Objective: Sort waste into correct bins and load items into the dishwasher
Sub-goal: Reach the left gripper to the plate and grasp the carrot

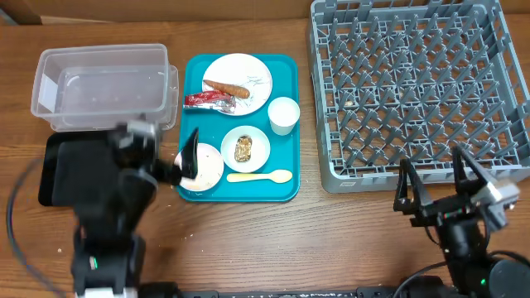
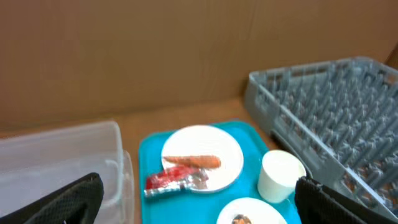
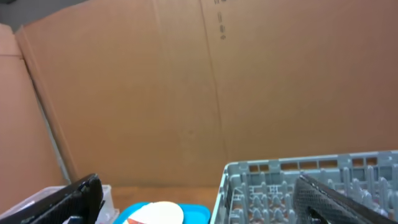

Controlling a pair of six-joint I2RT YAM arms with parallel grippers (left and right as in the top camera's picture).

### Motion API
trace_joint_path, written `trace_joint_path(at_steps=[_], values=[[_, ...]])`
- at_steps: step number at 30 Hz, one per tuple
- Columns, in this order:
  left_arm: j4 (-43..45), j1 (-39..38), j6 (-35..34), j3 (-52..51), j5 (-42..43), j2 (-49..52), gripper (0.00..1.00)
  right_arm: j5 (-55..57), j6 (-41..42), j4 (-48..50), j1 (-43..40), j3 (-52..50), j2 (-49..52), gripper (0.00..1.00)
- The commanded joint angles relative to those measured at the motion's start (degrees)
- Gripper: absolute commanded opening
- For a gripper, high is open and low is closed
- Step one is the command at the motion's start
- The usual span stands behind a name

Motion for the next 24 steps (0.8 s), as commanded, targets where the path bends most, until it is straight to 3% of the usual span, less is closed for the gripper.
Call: trace_joint_path(at_steps=[1, 8, 13, 24], values=[[-7.89, 0.07, -0.2, 15.52, 2.54, 15.34, 1.0, -0.09, 0.24, -6.8, -0.15, 9.6, 7.65, 1.0], [-30.18, -4.59, -0.2, 45.83, -2.73, 42.21, 1.0, -0.85, 0.22, -22.47, -0.15, 24.68, 22.32, 1.0], [-41.72, -9.7, -0.15, 62.75, -8.39, 56.46, 1.0, -4.31, 0.22, -27.12, -0.15, 29.4, 29.64, 1.0], [-40.41, -14.4, -0.17, 67.01, -7.8, 72.85, 0.99, -5.46, 0.26, -29.35, -0.15, 29.46, 35.47, 1.0]])
